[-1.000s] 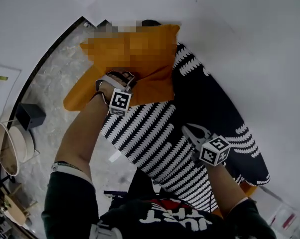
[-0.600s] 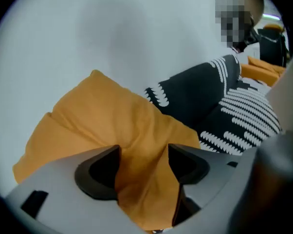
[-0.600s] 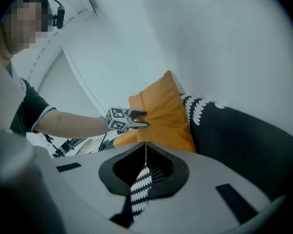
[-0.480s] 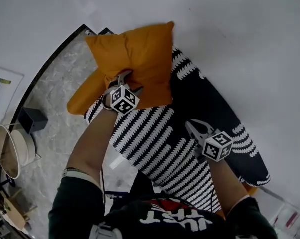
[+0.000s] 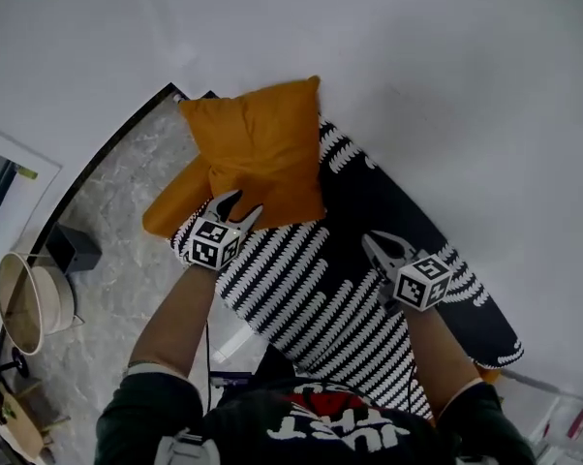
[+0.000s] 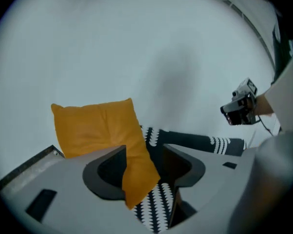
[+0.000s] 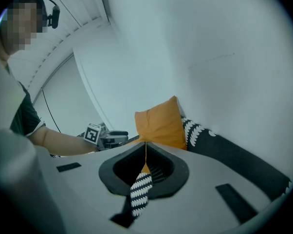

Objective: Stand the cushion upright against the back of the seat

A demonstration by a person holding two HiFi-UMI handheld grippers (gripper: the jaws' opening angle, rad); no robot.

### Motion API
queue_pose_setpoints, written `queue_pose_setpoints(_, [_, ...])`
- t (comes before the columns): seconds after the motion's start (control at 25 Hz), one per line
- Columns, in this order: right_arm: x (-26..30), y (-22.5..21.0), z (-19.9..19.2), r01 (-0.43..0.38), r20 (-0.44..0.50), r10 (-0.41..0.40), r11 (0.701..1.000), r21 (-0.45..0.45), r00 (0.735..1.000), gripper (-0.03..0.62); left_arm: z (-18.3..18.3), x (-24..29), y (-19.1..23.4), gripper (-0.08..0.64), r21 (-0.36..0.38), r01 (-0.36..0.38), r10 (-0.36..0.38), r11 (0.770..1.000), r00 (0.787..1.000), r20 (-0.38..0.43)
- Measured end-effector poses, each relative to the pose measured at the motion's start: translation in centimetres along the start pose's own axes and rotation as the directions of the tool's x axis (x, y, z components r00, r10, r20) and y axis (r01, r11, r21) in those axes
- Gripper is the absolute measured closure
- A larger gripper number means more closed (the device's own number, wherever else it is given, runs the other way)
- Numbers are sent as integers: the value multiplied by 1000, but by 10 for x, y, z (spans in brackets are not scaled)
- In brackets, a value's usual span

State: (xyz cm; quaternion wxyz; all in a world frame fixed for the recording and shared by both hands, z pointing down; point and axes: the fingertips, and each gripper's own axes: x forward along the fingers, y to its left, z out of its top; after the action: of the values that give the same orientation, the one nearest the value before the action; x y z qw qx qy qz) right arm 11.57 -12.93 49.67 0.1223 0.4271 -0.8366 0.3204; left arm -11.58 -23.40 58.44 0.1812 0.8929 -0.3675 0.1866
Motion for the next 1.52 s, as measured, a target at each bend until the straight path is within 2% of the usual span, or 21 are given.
queue_pose_setpoints(0.16, [-42, 11, 3, -8, 24, 8, 1000, -21, 1000, 566, 5, -52, -47, 425, -144, 11, 1, 990, 997, 79])
queue_pose_setpoints(0.32, [-98, 22, 2, -10, 36, 12, 999, -46, 999, 566, 23, -104, -96, 496, -262, -4, 48, 965, 986, 160])
queue_pose_setpoints(0.44, [-141, 28, 5, -26, 48, 30, 996, -82, 998, 566, 49, -142, -130, 525, -312, -24, 100, 950, 968, 229])
queue_pose_setpoints(0.56, [-179, 32, 5, -50, 44, 56, 991, -124, 997, 566, 68, -177, -171, 541, -318, -49, 139, 947, 954, 267])
queue_pose_setpoints(0.84, [-264, 71, 0, -106, 41, 117, 974, -200, 992, 568, 84, -278, -277, 546, -340, -61, 180, 938, 927, 328])
queue_pose_setpoints(1.0, [-289, 93, -4, -134, 52, 149, 966, -220, 988, 568, 83, -325, -314, 546, -323, -70, 183, 944, 924, 335])
queue_pose_setpoints(1.24, [-305, 129, -17, -173, 77, 193, 962, -210, 978, 568, 70, -388, -338, 546, -282, -85, 184, 956, 919, 349])
queue_pose_setpoints(1.52, [-289, 165, -35, -162, 126, 180, 977, -136, 976, 568, 34, -451, -315, 546, -293, -110, 205, 950, 926, 318])
